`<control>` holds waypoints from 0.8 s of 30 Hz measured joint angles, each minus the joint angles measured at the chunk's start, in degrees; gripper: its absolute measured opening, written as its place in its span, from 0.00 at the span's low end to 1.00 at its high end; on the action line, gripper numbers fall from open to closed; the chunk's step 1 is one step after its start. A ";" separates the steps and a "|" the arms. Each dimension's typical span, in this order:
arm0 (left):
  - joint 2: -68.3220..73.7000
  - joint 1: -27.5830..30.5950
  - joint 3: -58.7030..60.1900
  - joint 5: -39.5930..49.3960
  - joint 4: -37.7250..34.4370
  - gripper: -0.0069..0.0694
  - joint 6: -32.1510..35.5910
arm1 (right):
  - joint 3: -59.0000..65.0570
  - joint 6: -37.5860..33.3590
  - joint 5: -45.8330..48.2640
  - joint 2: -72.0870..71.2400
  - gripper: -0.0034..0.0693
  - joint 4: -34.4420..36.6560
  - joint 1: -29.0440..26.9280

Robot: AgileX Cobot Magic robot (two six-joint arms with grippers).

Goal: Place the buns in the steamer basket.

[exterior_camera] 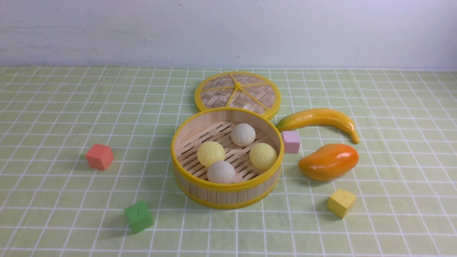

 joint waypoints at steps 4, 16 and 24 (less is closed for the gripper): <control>0.00 0.00 0.00 0.00 0.00 0.40 0.00 | 0.00 0.00 1.14 -2.20 0.02 0.00 0.00; 0.00 0.00 0.00 0.00 0.00 0.40 0.00 | 2.37 0.06 -4.65 -12.59 0.03 -3.84 -18.96; 0.00 0.00 0.00 0.00 0.00 0.40 0.00 | 21.77 0.25 -21.03 -26.51 0.03 -3.64 -27.73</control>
